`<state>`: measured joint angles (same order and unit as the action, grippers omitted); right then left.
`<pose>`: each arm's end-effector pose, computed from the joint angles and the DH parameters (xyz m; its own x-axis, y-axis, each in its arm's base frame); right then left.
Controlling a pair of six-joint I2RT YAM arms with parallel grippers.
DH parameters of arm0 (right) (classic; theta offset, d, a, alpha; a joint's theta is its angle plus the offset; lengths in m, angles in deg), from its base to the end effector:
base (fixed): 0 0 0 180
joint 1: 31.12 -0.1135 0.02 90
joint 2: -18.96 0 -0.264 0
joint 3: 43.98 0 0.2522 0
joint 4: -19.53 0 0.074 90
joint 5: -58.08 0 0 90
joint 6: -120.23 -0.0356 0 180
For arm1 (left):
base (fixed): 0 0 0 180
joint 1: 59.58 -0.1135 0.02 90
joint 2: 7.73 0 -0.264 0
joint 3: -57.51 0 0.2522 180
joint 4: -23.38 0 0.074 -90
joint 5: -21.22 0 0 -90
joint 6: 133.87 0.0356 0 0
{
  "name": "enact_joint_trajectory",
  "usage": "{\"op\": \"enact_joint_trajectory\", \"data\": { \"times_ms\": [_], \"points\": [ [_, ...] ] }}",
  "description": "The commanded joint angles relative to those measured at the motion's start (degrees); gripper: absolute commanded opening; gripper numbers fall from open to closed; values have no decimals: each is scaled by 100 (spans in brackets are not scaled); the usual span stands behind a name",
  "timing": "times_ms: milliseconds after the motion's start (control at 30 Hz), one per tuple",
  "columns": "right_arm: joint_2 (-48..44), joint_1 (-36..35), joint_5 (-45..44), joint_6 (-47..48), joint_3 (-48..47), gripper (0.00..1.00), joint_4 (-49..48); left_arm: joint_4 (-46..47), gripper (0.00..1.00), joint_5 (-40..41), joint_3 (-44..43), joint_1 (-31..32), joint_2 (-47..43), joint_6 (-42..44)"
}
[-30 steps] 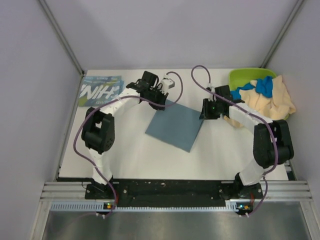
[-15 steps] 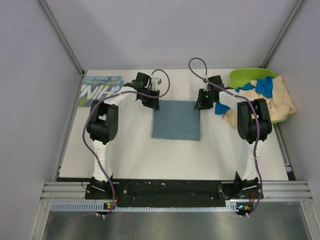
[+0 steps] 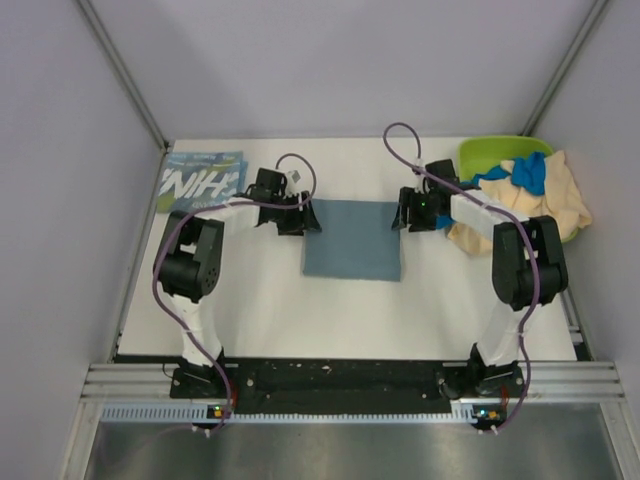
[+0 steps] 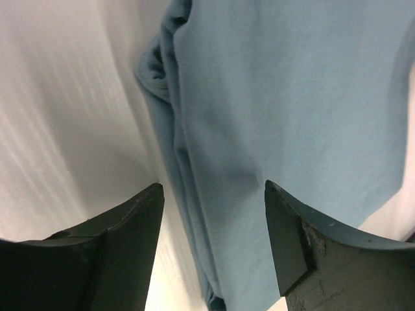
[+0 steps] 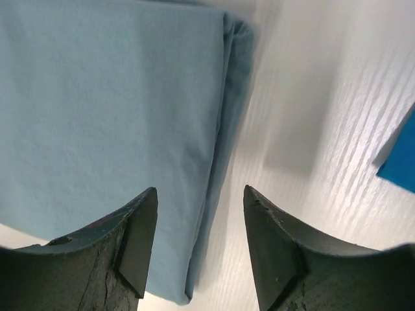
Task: Fold and stack the t-shirts
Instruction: Put the neatly folded tshirt into the corner of the board with the left arm
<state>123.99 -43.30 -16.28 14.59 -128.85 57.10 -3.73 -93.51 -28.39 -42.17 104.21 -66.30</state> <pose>0.3724 0.0902 0.1900 -0.8886 0.0738 -0.4527 -0.1083 0.9253 0.3634 0.3858 -0.1366 0.1626 -0.9008 -0.0807 -0.4266 0.1812 0.8231 -0.5383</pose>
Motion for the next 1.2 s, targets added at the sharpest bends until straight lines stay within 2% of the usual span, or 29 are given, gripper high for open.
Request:
{"op": "enact_joint_trajectory", "data": {
  "times_ms": [0,100,167,200,233,300,333,433,533,567,600,633,667,767,900,1167],
  "points": [
    [-247,50,448,-158,360,56,-140,604,68,-488,235,96,319,-612],
    [-106,50,545,-264,449,56,-245,832,63,-883,323,184,766,-1024],
    [-88,58,546,-291,467,56,-281,1105,54,-1418,245,131,1039,-1332],
    [-123,58,546,-291,467,56,-289,984,47,-1438,148,114,1110,-1412],
    [-184,50,537,-299,467,56,-290,887,37,-1490,17,96,1172,-1395],
    [-412,58,414,-264,502,56,-263,807,6,-1613,-116,44,1242,-1403],
    [-553,76,361,-247,545,56,-246,868,0,-1762,-116,0,1251,-1517],
    [-1018,128,238,-177,590,56,-167,948,0,-1991,-168,-150,1129,-1668],
    [-1458,164,2,7,607,60,-26,413,0,-1861,-615,-404,848,-1282],
    [-1564,155,-78,113,581,66,35,229,0,-1764,-765,-501,769,-1142],
    [-1669,164,-174,209,555,77,114,27,0,-1659,-967,-623,724,-949],
    [-1740,155,-253,315,520,97,193,-245,0,-1553,-1160,-738,707,-790],
    [-1836,155,-367,429,467,99,307,-587,0,-1430,-1493,-852,715,-467],
    [-2021,155,-640,605,405,99,414,-1371,0,-939,-2259,-1064,855,159],
    [-2127,155,-896,843,396,99,501,-1644,0,-218,-2865,-1336,908,555],
    [-2189,155,-1151,1080,370,99,721,-2532,0,1504,-4571,-1433,1392,1987]
  ]
}}
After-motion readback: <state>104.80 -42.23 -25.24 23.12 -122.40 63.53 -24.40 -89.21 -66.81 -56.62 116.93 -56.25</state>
